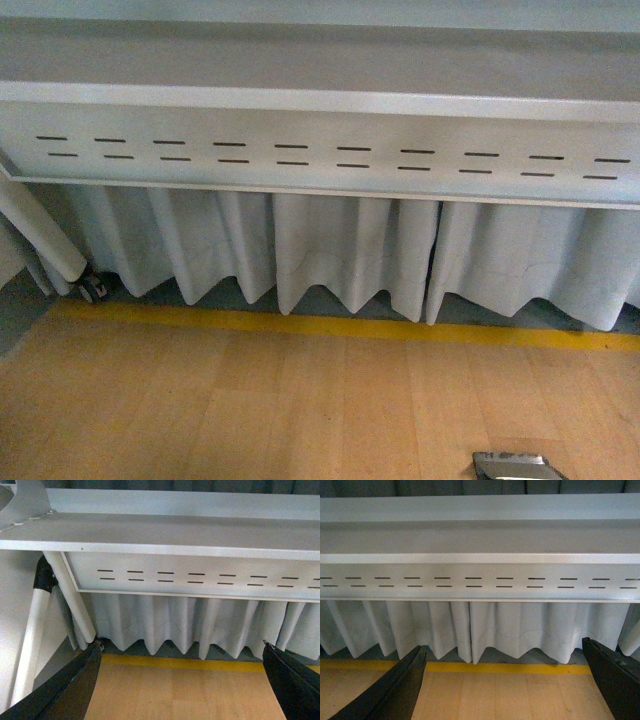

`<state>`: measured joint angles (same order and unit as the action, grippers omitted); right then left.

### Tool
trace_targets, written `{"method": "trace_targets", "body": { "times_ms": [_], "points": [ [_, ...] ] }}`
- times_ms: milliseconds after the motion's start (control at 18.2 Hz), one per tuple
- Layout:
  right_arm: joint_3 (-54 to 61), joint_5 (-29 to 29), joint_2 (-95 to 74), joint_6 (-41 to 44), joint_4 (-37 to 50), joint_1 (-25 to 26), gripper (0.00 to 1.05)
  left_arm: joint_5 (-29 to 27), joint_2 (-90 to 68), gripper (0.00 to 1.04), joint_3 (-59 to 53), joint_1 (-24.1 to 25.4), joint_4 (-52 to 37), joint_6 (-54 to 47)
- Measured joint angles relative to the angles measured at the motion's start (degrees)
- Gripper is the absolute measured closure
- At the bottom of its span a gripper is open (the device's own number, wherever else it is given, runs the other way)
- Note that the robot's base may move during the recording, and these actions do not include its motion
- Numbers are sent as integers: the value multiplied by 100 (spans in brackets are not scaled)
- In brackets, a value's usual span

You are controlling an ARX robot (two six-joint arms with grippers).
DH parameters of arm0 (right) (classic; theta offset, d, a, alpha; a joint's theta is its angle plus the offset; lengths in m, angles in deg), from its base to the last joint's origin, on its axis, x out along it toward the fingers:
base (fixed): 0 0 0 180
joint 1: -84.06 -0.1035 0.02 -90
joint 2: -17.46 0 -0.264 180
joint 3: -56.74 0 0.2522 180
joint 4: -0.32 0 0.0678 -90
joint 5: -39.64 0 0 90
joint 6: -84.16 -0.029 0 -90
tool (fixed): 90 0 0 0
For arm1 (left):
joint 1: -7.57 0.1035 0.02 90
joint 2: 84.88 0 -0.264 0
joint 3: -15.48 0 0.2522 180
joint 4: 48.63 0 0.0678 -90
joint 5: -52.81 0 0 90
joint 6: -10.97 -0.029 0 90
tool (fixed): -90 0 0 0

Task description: Open oven

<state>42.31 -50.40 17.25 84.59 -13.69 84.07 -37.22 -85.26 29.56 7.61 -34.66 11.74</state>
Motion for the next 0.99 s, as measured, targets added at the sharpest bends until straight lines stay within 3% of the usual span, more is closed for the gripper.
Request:
{"method": "trace_targets", "body": {
  "times_ms": [989],
  "points": [
    [0, 0, 0, 0, -2, 0, 6, 0, 0, 7, 0, 0, 0, 0]
  ]
}}
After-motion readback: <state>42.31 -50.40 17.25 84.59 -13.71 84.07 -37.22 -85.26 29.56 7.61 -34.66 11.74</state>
